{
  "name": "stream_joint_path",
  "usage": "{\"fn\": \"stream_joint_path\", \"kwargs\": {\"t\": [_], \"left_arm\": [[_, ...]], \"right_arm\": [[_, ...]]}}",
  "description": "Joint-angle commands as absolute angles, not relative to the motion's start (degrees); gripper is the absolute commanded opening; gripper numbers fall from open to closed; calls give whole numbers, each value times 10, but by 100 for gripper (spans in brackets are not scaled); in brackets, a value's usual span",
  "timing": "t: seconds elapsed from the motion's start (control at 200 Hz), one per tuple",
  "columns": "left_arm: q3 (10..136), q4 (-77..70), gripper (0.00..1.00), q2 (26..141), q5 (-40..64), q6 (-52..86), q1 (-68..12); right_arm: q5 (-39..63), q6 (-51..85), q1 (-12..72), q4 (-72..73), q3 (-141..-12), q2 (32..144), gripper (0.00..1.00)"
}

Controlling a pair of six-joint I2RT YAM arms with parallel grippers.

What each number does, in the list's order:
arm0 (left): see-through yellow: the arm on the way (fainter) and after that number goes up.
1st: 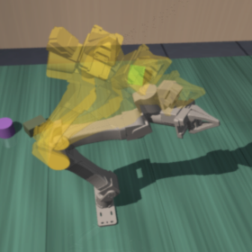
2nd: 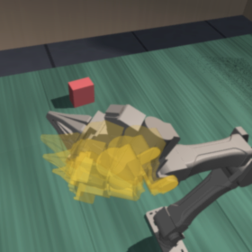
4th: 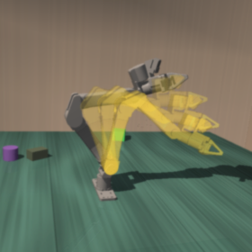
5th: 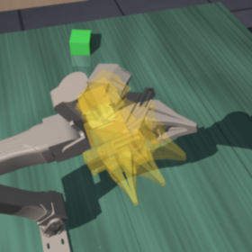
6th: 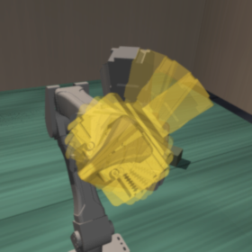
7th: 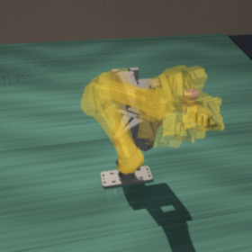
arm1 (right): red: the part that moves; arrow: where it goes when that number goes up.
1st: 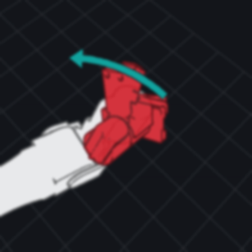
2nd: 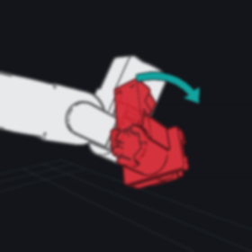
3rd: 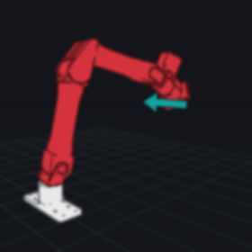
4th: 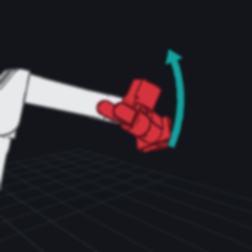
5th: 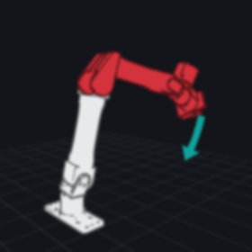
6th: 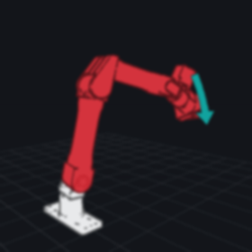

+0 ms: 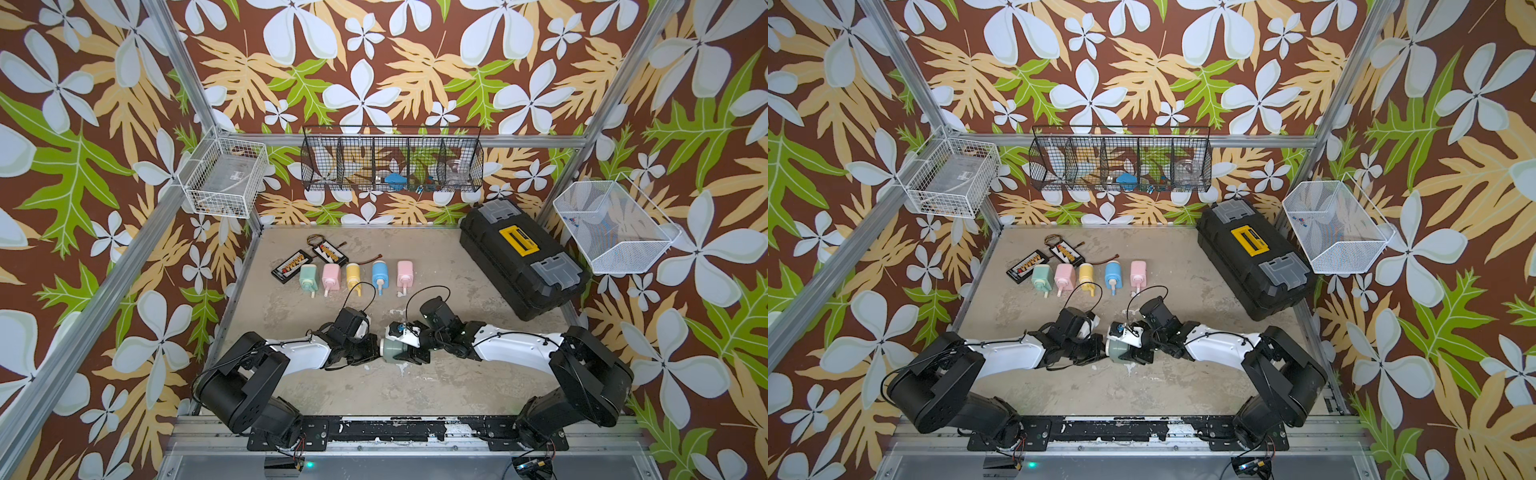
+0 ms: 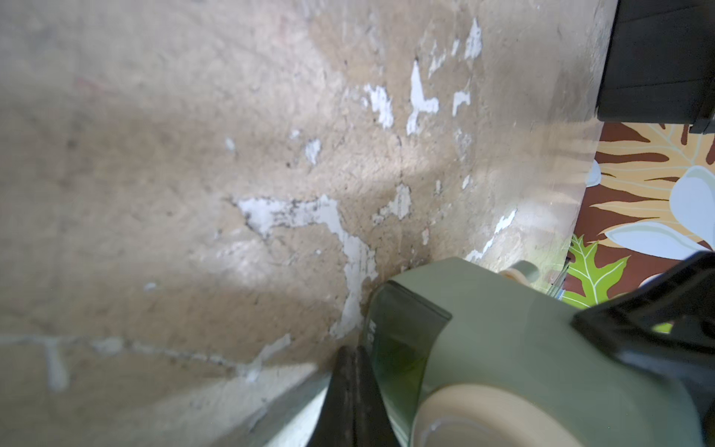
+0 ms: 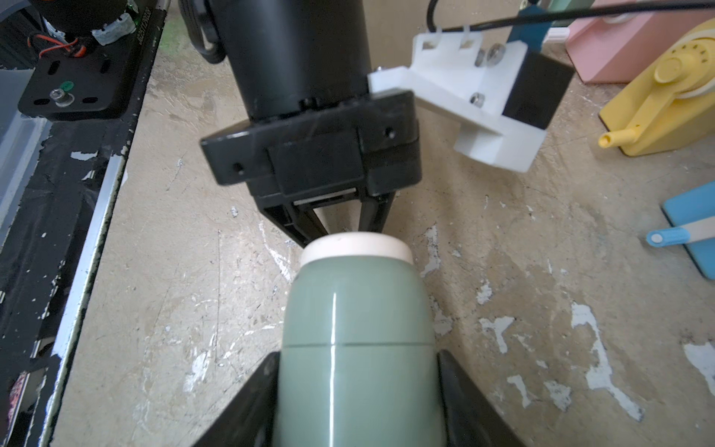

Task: Put the tray back into the pencil sharpener
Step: Close the container of the pencil sharpener, then pick up the pencil sharpener from the center of the board.

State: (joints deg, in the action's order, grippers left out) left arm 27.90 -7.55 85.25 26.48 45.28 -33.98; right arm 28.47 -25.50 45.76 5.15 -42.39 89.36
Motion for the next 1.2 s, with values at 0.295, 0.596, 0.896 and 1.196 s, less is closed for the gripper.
{"fn": "stream_joint_path", "kwargs": {"t": [0.295,0.596,0.896,1.196], "left_arm": [[277,42,3,706,60,492,-345],[272,107,12,603,-64,523,-337],[264,140,15,544,-111,538,-334],[261,161,15,512,-141,545,-332]], "right_arm": [[273,-257,460,8,-433,905,66],[270,-272,461,-29,-454,909,78],[268,-277,472,-43,-493,950,74],[269,-280,475,-74,-511,958,53]]}}
